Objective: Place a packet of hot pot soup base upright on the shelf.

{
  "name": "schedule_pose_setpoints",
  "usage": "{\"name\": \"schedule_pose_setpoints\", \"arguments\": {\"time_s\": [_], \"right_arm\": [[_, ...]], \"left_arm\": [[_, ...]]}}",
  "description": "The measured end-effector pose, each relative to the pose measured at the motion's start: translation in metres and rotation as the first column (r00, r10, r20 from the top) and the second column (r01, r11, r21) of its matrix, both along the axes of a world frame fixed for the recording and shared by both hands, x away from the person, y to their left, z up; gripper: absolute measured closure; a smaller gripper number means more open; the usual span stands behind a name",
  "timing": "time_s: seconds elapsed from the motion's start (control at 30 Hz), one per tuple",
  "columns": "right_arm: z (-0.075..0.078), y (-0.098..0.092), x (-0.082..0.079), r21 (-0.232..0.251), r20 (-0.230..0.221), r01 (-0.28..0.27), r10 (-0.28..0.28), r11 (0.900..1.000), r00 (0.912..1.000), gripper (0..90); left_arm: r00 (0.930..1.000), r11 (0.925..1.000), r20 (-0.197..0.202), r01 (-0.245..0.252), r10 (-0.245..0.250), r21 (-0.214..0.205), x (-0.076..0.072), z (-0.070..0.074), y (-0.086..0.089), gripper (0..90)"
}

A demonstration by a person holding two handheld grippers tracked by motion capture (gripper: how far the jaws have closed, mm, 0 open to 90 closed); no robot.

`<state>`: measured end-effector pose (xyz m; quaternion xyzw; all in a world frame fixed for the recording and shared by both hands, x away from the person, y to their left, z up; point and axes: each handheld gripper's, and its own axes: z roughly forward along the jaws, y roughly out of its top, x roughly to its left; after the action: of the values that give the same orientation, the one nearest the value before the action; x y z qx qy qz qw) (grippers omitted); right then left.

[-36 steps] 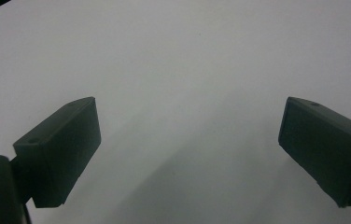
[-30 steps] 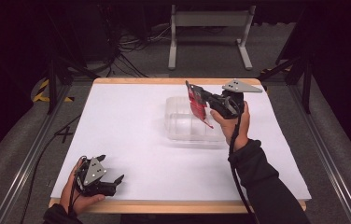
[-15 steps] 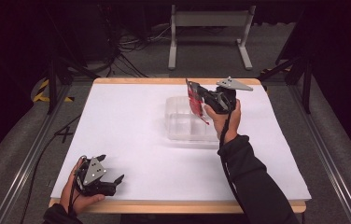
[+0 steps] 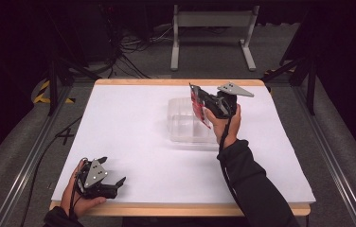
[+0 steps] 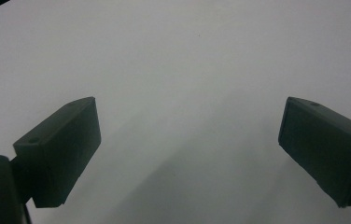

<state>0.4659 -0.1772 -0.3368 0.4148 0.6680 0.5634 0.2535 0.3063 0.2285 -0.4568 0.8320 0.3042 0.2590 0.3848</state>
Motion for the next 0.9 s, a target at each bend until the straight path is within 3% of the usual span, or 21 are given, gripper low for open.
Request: {"name": "schedule_pose_setpoints", "arguments": {"time_s": [0.13,0.37,0.57,0.77,0.9], "right_arm": [[-0.007,0.002,-0.004,-0.002,-0.009,0.000,0.000,1.0000,1.0000,90.0],[-0.018,0.004,-0.016,-0.074,0.004,-0.057,0.057,0.9956,0.9984,90.0],[-0.021,-0.003,-0.025,-0.103,0.008,-0.070,0.071,0.9922,0.9974,89.9],[-0.027,-0.012,-0.031,-0.140,-0.012,-0.093,0.092,0.9858,0.9957,89.7],[-0.033,-0.018,-0.032,-0.136,-0.041,-0.099,0.094,0.9857,0.9947,89.4]], "left_arm": [[1.0000,1.0000,-0.003,0.001,0.000,0.005,0.000,0.000,-0.001,6.4],[1.0000,1.0000,-0.004,0.002,-0.002,0.009,0.000,0.000,-0.001,6.5],[1.0000,0.9999,-0.001,0.001,-0.001,0.014,-0.001,0.000,-0.002,6.6],[1.0000,0.9999,-0.002,0.000,0.000,0.017,-0.001,0.000,-0.002,6.6],[1.0000,0.9999,-0.005,-0.004,0.004,0.016,-0.001,0.000,-0.002,6.6]]}}
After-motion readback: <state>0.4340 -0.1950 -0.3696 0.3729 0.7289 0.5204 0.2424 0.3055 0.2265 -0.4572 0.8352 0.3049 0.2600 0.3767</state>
